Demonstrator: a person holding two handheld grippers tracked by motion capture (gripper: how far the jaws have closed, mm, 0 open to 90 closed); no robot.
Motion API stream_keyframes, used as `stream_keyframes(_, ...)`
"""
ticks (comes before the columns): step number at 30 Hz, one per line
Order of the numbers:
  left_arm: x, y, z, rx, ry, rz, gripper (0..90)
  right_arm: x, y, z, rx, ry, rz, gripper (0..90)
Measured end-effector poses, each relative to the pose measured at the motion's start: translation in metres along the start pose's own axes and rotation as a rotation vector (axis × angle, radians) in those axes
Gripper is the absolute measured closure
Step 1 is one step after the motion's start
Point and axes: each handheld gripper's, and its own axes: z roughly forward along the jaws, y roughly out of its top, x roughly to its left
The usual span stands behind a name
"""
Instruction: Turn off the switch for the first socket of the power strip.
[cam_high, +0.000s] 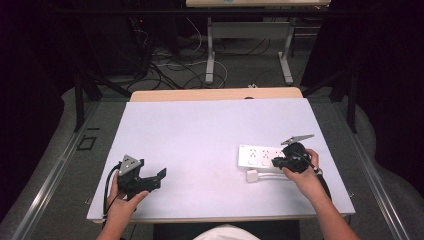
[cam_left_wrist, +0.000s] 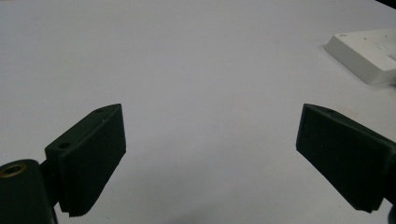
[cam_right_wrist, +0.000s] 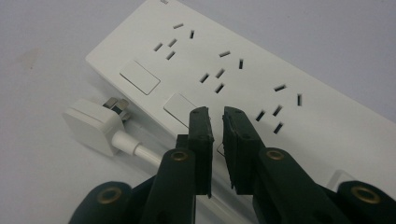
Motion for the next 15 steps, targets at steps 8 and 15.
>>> stream_keyframes(8, 0.0, 0.0, -0.0001, 0.001, 0.001, 0.002, 8.1, 0.0024, 0.0005, -0.0025, -0.01, -0.002, -0.013, 78.4)
stream_keyframes(15, -0.0002, 0.0001, -0.0004, 0.001, 0.001, 0.004, 8.1, 0.0025, 0.0004, -0.0041, -0.034, -0.003, -0.019, 72.7)
